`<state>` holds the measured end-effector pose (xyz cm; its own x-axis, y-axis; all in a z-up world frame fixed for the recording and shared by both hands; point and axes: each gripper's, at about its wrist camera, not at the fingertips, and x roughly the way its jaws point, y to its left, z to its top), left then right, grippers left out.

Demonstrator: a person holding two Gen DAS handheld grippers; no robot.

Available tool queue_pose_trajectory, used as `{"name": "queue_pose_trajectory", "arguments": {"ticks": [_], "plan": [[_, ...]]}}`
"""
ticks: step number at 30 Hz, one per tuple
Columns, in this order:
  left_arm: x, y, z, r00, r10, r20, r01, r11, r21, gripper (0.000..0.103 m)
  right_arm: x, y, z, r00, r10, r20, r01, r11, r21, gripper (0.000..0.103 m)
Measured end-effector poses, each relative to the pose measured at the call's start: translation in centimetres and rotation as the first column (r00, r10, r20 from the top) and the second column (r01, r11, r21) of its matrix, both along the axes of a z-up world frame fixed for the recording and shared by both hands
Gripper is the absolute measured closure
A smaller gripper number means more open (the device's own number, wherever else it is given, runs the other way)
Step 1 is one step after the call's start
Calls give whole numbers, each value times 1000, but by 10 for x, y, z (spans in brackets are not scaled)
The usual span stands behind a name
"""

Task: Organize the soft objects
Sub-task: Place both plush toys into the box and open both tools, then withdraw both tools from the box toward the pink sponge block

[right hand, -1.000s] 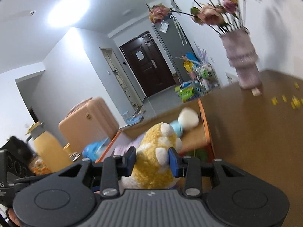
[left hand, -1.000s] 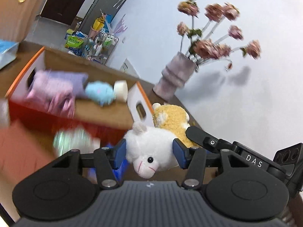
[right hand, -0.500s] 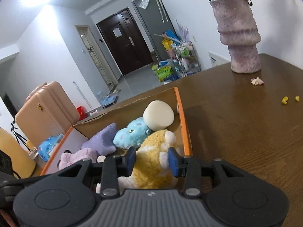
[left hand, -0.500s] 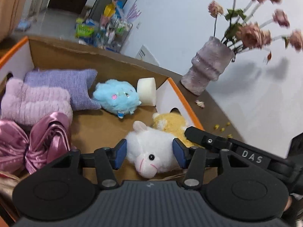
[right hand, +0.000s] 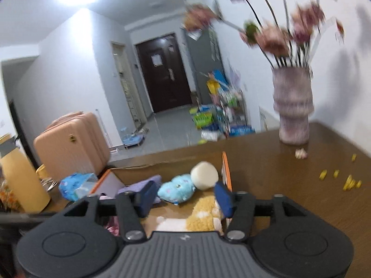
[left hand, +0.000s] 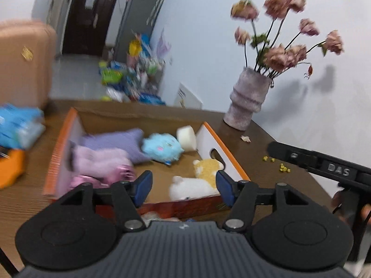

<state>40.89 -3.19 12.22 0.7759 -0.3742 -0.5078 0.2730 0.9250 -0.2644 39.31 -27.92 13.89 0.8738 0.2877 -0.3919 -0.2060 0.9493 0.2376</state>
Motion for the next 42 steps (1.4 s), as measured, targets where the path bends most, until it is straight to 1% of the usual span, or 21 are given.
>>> {"name": "queue_pose_trajectory", "arguments": {"ticks": [2, 4, 5, 7, 8, 10, 14, 15, 18, 20, 23, 27, 30, 33, 35, 37, 38, 40, 42], "plan": [[-21, 16, 11, 999, 23, 31, -24, 999, 33, 30, -22, 5, 12, 999, 40, 29, -38, 997, -65, 36], [-39, 31, 19, 996, 70, 54, -73, 995, 71, 27, -40, 10, 18, 997, 56, 46, -51, 993, -107, 31], [-47, 38, 22, 993, 98, 64, -103, 991, 86, 26, -49, 13, 21, 997, 56, 57, -49, 991, -123, 30], [-65, 49, 27, 984, 158, 85, -167, 980, 111, 23, -65, 18, 25, 995, 56, 83, -44, 989, -142, 25], [-72, 53, 30, 981, 170, 92, -181, 977, 116, 23, -73, 19, 28, 993, 60, 97, -45, 988, -147, 24], [-88, 59, 37, 977, 181, 113, -195, 973, 123, 21, -86, 22, 34, 991, 71, 113, -55, 988, -143, 22], [-121, 64, 50, 960, 202, 196, -234, 960, 156, 17, -114, 27, 46, 985, 84, 148, -64, 988, -139, 20], [-130, 65, 51, 956, 202, 214, -239, 957, 163, 16, -120, 29, 47, 984, 85, 158, -63, 988, -142, 18], [-157, 65, 49, 950, 192, 246, -239, 954, 180, 13, -139, 31, 45, 981, 91, 170, -67, 987, -145, 18], [-174, 65, 44, 946, 197, 257, -249, 950, 189, 13, -151, 33, 41, 982, 92, 167, -67, 986, -152, 18], [-202, 64, 31, 943, 193, 270, -250, 948, 196, 9, -171, 34, 28, 983, 87, 163, -63, 987, -147, 17], [-246, 60, 11, 936, 184, 301, -253, 944, 210, 6, -202, 37, 2, 987, 88, 137, -67, 986, -152, 17], [-285, 63, -7, 928, 205, 312, -267, 948, 172, 4, -232, 38, -20, 988, 96, 119, -76, 984, -164, 17], [-323, 67, -25, 928, 216, 303, -266, 955, 133, 1, -268, 38, -42, 992, 93, 87, -79, 985, -156, 17], [-342, 71, -35, 932, 210, 296, -258, 957, 136, 1, -291, 37, -54, 994, 86, 69, -77, 988, -133, 17], [-351, 75, -40, 938, 189, 290, -245, 954, 172, 1, -314, 34, -64, 994, 91, 53, -87, 994, -71, 16], [-352, 76, -40, 937, 190, 293, -251, 950, 187, 1, -320, 34, -67, 994, 95, 48, -92, 994, -51, 16], [-351, 79, -38, 933, 198, 299, -262, 946, 193, 1, -329, 38, -70, 994, 98, 47, -96, 994, -48, 16], [-349, 81, -38, 929, 212, 302, -274, 945, 180, 1, -331, 43, -68, 993, 100, 67, -96, 994, -58, 16]]}}
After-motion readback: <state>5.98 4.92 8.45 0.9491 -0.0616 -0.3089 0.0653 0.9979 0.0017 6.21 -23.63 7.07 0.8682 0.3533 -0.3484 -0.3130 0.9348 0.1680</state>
